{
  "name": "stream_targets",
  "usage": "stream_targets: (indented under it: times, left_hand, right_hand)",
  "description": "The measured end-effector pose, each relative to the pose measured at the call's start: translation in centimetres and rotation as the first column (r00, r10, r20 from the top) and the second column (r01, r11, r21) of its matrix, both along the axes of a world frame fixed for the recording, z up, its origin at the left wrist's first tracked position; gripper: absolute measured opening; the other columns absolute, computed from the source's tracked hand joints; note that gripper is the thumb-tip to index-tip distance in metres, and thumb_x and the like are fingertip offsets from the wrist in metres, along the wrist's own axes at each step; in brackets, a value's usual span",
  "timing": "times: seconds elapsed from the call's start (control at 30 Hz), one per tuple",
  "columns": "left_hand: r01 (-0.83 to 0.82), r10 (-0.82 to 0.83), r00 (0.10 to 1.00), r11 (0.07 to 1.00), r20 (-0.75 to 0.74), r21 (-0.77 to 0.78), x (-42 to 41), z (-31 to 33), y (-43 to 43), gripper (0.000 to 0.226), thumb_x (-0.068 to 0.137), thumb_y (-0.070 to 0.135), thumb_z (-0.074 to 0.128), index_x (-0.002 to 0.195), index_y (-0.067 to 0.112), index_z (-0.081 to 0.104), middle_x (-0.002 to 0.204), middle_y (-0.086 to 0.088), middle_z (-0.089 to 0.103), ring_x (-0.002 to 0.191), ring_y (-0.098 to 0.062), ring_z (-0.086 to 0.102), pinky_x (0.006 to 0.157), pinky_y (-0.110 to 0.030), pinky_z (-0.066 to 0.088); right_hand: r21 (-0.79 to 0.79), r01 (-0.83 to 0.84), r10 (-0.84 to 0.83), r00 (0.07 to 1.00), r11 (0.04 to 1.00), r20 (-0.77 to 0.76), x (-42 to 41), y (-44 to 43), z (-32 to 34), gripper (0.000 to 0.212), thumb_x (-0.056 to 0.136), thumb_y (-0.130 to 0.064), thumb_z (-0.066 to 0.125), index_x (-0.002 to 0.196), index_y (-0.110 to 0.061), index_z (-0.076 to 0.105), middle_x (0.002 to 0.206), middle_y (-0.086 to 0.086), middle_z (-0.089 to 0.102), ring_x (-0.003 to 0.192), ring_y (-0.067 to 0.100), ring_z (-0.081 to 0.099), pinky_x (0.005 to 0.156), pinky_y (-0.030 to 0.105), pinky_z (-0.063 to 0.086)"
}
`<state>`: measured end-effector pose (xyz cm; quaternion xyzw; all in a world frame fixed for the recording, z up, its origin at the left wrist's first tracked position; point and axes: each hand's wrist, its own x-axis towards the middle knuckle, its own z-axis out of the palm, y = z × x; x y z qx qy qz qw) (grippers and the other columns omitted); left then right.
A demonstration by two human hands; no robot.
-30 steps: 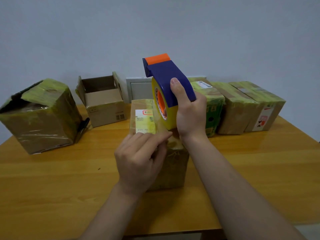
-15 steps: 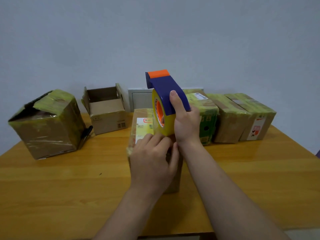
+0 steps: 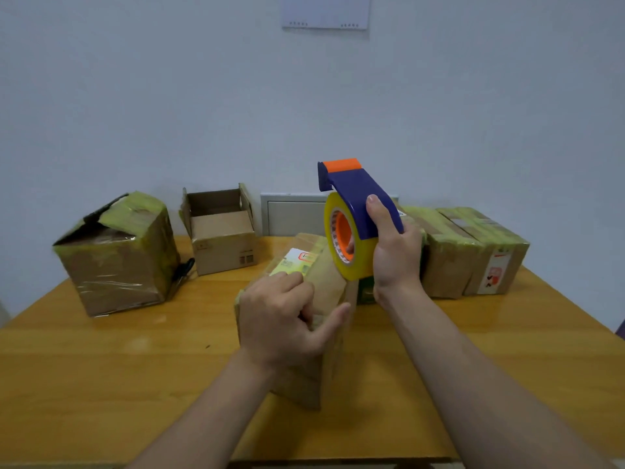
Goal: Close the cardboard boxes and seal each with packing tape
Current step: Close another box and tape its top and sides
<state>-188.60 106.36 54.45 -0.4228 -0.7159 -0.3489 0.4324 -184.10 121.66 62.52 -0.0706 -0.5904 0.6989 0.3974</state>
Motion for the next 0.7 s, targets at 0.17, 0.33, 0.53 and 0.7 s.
stream_targets:
  times: [0.17,0.33,0.53,0.7]
  left_hand:
    - [0.167,-0.161,0.984,0.983,0.071,-0.082,-3.5,0.3,-2.9,0.052,0.087,0.066,0.062,0.067,0.020,0.055,0.072,0.007,0.052,0.066,-0.007,0.046,0.048,-0.029,0.040]
    - [0.123,-0.068,0.973,0.960,0.220,-0.250,-2.7,0.6,-4.6,0.056,0.080,0.081,0.063,0.101,0.033,0.081,0.103,0.015,0.060,0.094,-0.005,0.049,0.066,-0.023,0.045]
    - [0.164,-0.096,0.967,0.942,0.234,-0.293,-1.7,1.3,-5.7,0.025,0.090,0.054,0.068,0.092,0.032,0.080,0.102,0.021,0.066,0.102,-0.006,0.055,0.078,-0.027,0.047]
    - [0.227,-0.121,0.893,0.952,0.433,-0.203,-3.2,1.6,-10.1,0.008,0.088,0.034,0.068,0.087,0.032,0.076,0.106,0.026,0.071,0.117,-0.006,0.058,0.096,-0.039,0.047]
  right_hand:
    - [0.067,-0.031,0.032,0.999,0.997,-0.010,0.5,0.0,0.4,0.018,0.099,-0.036,0.062,0.101,-0.022,0.073,0.088,-0.002,0.078,0.084,0.018,0.074,0.071,0.033,0.061]
    - [0.041,-0.016,0.017,1.000,0.999,-0.015,0.3,-0.9,0.9,0.020,0.097,-0.041,0.065,0.097,-0.023,0.073,0.086,-0.003,0.078,0.082,0.018,0.074,0.071,0.033,0.061]
    - [-0.001,-0.020,0.020,1.000,1.000,0.003,-0.8,-3.6,0.4,0.034,0.082,-0.055,0.064,0.095,-0.024,0.072,0.087,-0.002,0.078,0.086,0.021,0.074,0.075,0.037,0.062]
    - [0.031,-0.062,0.063,0.997,0.998,-0.033,-0.3,-3.8,0.6,0.036,0.084,-0.049,0.065,0.094,-0.016,0.075,0.084,0.005,0.077,0.078,0.021,0.072,0.069,0.036,0.058]
